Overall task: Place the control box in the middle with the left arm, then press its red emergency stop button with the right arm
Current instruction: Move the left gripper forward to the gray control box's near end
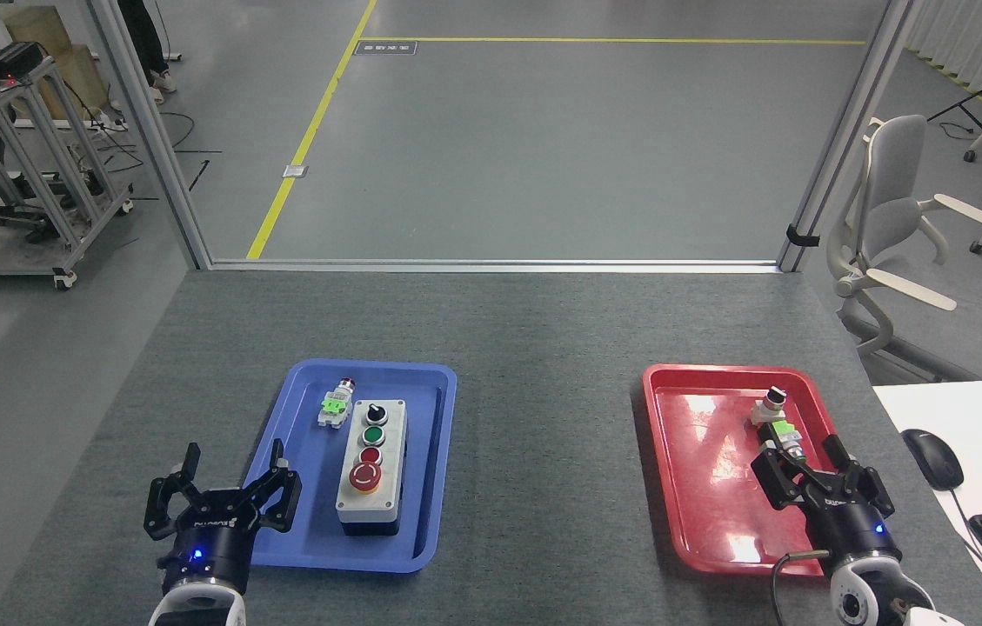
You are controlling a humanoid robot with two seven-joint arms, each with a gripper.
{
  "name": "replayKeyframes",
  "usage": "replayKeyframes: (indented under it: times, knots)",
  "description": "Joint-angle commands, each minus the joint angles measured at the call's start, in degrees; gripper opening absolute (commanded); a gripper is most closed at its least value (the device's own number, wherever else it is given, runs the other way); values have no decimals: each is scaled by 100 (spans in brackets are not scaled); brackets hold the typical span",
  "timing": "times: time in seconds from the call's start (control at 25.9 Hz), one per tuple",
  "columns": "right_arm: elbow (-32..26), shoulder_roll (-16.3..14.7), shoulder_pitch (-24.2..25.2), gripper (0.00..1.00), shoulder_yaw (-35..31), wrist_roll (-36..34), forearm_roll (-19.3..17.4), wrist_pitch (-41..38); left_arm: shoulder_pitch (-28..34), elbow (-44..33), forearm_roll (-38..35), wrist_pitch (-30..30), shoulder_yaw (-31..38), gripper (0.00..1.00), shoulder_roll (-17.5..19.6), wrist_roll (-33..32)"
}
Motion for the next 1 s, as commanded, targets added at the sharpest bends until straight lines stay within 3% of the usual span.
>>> replayKeyframes:
  times: [0.0, 0.43, 0.54, 0.97]
  knots:
    - [0, 7, 4, 100, 0, -1, 0, 1, 23, 25, 3, -49, -2, 100, -2, 12]
    - [0, -19, 4, 100, -9, -1, 0, 1, 14, -203, -15, -392, -20, 100, -20, -50]
    - [0, -19, 12, 100, 0, -1, 0, 1, 93, -388, -6, -497, -345, 100, -37, -181]
    - [0, -37, 48, 100, -9, -1, 0, 1, 339, -344, -85, 285, -1470, 99, -116, -296]
